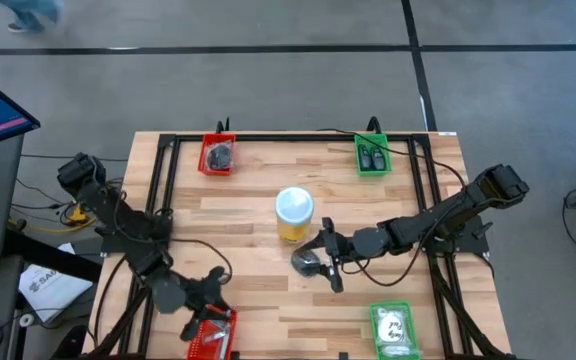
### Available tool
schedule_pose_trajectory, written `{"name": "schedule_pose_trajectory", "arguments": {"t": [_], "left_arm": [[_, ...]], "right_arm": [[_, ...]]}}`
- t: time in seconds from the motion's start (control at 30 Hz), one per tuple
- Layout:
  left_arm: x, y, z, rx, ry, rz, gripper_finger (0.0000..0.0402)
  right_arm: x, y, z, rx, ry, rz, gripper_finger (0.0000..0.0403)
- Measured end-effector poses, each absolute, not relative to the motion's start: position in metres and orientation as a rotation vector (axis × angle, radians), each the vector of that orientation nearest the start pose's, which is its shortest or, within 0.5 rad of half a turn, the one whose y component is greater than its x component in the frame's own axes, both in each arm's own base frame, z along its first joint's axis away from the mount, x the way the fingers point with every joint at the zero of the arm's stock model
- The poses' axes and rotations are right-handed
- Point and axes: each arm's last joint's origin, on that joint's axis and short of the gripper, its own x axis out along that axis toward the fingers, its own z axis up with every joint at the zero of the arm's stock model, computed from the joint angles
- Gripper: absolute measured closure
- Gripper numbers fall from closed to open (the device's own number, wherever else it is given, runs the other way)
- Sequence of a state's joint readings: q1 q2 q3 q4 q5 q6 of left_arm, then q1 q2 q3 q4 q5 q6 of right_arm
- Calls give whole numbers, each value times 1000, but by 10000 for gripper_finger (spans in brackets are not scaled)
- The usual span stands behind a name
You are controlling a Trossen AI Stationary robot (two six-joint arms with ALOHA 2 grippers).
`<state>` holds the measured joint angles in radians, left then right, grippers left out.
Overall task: Pick & Place Travel size toiletries
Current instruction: Put the nail cutter into the bottom orange bin, then put the black hairbrush into the top orange bin
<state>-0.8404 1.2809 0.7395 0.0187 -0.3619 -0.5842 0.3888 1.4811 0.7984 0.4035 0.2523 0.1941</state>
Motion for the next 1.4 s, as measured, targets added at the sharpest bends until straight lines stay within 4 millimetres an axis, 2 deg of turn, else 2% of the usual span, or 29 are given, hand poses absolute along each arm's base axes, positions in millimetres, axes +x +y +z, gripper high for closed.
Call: {"name": "schedule_pose_trajectory", "arguments": {"t": [0.27,0.5,0.9,1.4], "left_arm": [[176,-217,209,-297,685,-384,352],[170,-229,195,-338,755,-367,351],[162,-235,194,-378,774,-379,320],[162,-234,194,-374,769,-374,316]], "right_arm": [[295,113,231,100,291,107,163],[295,113,230,98,301,106,163],[294,113,227,101,335,101,163],[292,112,220,126,405,83,163]]}}
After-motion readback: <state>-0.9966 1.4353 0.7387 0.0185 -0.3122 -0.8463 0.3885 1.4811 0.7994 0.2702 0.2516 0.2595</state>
